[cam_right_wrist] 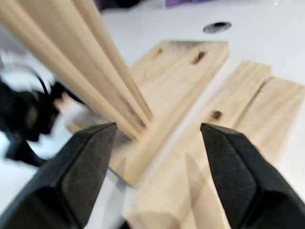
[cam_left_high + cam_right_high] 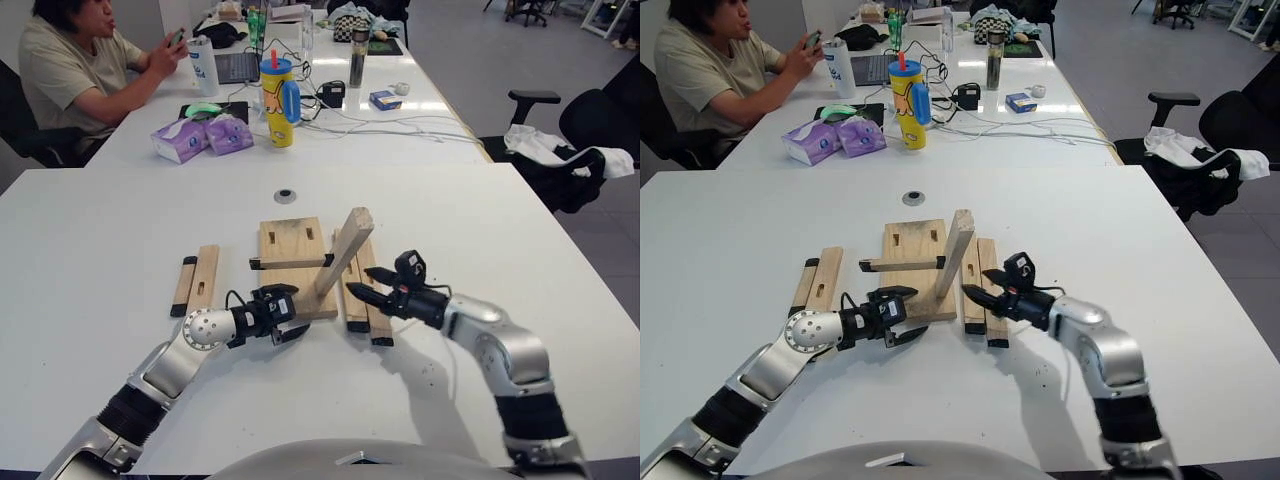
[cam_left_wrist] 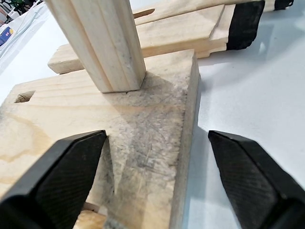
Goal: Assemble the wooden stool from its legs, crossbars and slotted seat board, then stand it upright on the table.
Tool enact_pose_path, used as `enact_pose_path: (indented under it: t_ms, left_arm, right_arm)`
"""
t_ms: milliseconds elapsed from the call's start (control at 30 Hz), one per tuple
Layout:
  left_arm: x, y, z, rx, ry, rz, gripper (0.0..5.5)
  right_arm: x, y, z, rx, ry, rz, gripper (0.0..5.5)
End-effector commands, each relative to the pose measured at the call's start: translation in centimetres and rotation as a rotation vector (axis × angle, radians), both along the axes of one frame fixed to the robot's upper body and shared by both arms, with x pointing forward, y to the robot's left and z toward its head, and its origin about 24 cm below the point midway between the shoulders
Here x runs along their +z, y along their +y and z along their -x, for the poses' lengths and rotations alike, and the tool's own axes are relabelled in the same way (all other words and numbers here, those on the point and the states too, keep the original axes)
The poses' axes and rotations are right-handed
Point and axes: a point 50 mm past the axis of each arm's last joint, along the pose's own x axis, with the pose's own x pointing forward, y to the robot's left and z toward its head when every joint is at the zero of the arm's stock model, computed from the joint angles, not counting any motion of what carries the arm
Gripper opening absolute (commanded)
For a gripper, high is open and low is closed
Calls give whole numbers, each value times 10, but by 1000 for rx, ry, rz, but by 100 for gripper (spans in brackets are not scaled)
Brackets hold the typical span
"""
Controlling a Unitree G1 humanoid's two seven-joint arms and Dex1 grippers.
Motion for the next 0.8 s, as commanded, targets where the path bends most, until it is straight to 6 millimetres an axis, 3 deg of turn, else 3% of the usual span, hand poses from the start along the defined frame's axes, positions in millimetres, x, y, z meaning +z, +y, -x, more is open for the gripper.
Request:
enact_pose_path:
  t_ms: [33, 200, 500, 633, 800]
  left_arm:
    - [-72, 59, 50, 125, 371, -354, 397]
    - [-68, 59, 45, 114, 362, -354, 397]
    - [-67, 59, 44, 116, 354, -361, 397]
    - [-68, 56, 46, 120, 356, -352, 397]
    - [-69, 54, 48, 130, 358, -342, 397]
  right_arm:
    - [9, 10, 7, -220, 133, 27, 328]
    - [4, 13, 16, -315, 281, 61, 328]
    - [-1, 19, 27, -253, 404, 74, 328]
    - [-6, 17, 27, -254, 453, 137, 328]
    - [-6, 3, 23, -259, 389, 362, 328]
